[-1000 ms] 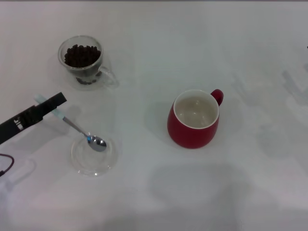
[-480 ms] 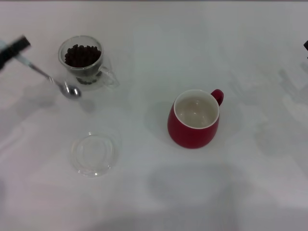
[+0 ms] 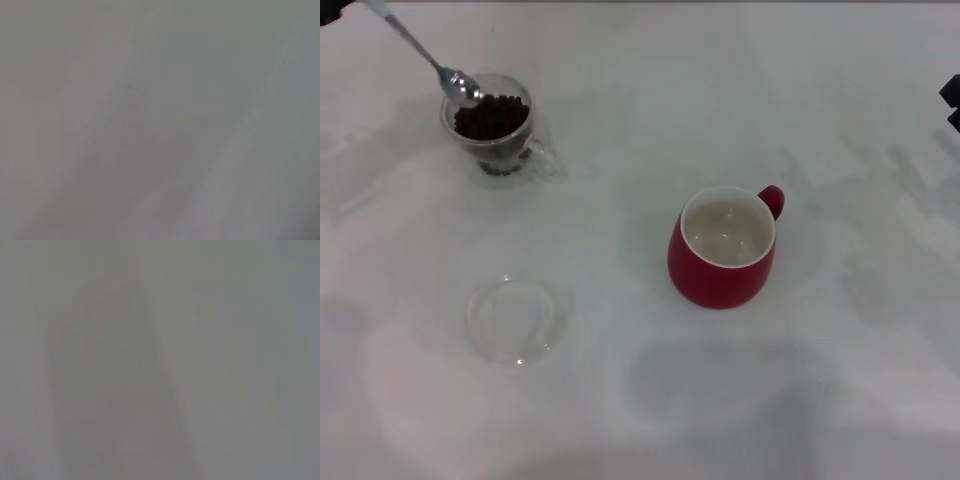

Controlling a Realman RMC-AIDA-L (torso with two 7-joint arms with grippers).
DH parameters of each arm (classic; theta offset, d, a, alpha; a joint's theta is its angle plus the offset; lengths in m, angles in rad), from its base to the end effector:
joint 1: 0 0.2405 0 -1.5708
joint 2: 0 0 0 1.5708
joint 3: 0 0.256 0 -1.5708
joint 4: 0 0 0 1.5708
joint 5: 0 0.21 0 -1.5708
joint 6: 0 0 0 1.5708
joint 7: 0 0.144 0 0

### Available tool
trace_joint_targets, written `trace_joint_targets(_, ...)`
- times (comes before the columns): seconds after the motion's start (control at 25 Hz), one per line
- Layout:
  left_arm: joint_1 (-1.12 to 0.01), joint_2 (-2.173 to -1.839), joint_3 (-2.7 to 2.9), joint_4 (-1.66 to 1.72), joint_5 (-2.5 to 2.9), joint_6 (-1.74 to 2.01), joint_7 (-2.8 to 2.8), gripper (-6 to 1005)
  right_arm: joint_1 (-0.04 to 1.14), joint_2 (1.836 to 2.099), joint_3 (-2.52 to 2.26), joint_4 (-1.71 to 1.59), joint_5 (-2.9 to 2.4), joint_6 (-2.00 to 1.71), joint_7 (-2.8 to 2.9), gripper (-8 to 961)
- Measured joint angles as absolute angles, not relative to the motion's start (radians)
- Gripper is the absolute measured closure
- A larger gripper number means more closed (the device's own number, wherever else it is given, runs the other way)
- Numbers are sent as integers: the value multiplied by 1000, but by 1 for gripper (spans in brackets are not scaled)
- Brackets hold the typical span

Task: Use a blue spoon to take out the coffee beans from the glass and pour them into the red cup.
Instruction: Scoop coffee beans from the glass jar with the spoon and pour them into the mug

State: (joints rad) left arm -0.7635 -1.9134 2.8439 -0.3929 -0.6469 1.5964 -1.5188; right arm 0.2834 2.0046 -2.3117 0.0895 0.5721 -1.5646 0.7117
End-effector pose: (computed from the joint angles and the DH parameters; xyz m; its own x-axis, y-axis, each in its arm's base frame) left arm -0.2708 0.3851 0.0752 0.4258 0.4279 0.7973 0.7617 -0.6451 -0.0606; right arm 0.3752 0.2423 0.0299 0.4898 -0.0295 -0.8713 -0.8287 -0.3261 -0.4548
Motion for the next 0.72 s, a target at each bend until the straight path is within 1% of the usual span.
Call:
trace_joint_targets(0.28,-804,-1919,2844,-394,-590,1489,-1514,872,284,2005,-2312,89,572,-1561,712,198)
trace_joint_targets(0.72,-837,-1957,2845,-384,-583,1304,-1462,872,287,2006,-2311,81,572,-1531,707,198)
